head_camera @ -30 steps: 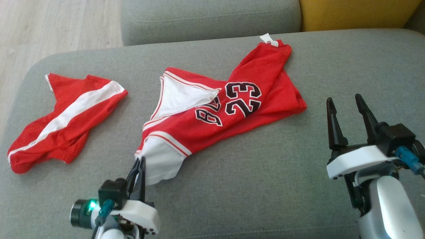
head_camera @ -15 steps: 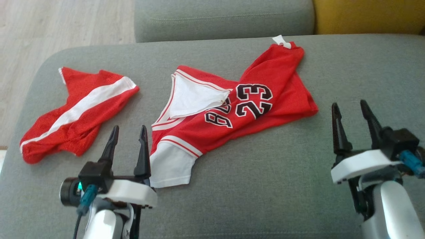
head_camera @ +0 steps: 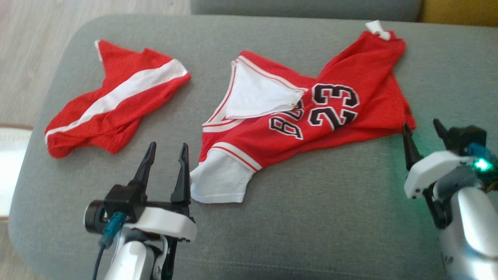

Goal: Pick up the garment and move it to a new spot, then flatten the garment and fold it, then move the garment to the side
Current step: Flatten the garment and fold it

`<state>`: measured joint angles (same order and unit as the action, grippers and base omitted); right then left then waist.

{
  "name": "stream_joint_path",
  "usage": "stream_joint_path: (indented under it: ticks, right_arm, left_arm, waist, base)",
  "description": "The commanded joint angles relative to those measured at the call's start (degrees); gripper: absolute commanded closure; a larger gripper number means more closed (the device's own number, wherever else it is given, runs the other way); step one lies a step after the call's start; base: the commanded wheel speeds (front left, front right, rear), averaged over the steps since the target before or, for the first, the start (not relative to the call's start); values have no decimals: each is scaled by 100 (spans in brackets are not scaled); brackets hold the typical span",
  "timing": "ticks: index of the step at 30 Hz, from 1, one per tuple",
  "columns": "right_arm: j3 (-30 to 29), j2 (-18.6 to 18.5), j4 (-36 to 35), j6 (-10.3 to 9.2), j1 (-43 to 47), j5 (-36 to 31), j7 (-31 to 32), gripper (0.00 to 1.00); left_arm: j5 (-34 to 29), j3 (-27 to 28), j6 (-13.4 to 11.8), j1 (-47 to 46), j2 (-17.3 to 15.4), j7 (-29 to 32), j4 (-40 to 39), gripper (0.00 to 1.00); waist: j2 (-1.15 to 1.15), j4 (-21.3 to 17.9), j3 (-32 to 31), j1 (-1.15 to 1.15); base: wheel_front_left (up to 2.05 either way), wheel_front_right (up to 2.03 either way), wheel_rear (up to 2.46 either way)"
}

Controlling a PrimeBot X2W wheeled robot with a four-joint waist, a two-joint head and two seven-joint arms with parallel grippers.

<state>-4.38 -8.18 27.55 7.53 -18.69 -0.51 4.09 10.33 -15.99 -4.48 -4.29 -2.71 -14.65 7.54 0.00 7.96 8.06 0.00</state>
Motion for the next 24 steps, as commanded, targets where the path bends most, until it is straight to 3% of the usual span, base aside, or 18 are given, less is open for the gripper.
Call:
stream_joint_path:
  ticks: [1,7,14,15,17,24]
  right_arm:
    - [123,-95,-66,-4,-258,3,34,0]
    - [421,-432,676,-4,-725,113,77,0]
    - [826,-561,1313,-4,-1079,508,83,0]
    - [875,-558,1387,-4,-1118,605,87,11]
    - [969,-535,1509,-4,-1184,850,73,100]
    - [1513,-661,1682,-4,-1266,1545,17,100]
  left_arm:
    - [29,160,2,-255,-18,-35,-174,0]
    - [59,129,7,-380,-17,-35,-130,0]
    - [84,131,-2,-394,-17,-35,-82,0]
    - [89,125,-5,-395,-17,-35,-75,0]
    - [95,113,-6,-399,-17,-35,-65,0]
    - [91,113,-7,-370,-17,-35,-19,0]
  waist:
    - [0,149,155,0]
    - [0,294,313,0]
    - [0,274,316,0]
    - [0,261,308,0]
    - [0,233,290,0]
    - [0,112,167,0]
  base:
    - [0,0,0]
    - [0,0,0]
    - [0,0,0]
    - [0,0,0]
    - [0,0,0]
    - [0,0,0]
